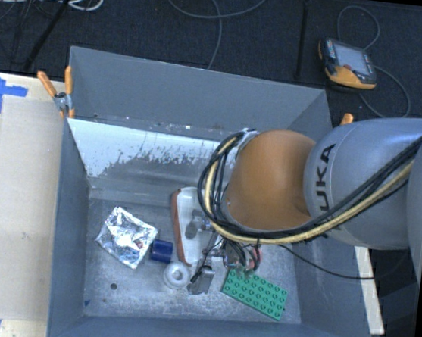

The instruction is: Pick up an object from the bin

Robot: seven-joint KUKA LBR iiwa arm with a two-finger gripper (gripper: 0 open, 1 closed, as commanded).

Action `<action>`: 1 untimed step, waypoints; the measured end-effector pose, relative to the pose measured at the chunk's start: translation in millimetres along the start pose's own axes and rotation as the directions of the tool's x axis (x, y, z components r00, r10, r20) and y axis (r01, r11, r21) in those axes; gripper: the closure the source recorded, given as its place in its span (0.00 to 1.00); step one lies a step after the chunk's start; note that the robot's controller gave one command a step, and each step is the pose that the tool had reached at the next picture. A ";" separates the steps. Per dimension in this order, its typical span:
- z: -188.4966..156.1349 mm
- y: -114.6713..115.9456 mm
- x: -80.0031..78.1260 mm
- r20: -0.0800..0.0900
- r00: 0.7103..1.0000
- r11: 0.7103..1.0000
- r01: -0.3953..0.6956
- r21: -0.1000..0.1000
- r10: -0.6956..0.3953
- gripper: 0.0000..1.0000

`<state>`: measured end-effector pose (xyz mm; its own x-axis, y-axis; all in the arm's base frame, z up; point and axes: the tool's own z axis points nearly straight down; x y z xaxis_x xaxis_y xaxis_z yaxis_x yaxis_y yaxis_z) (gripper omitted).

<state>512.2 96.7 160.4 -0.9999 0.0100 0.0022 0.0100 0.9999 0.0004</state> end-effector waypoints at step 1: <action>82.7 28.9 -50.8 -0.003 0.985 0.985 0.173 0.000 -0.173 0.00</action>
Offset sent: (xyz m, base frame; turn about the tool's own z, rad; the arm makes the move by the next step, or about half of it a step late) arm 0.0517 0.0285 -0.0796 -0.1738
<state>563.1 125.1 77.6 -0.9866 -0.1631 0.0046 -0.1631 0.9866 0.0004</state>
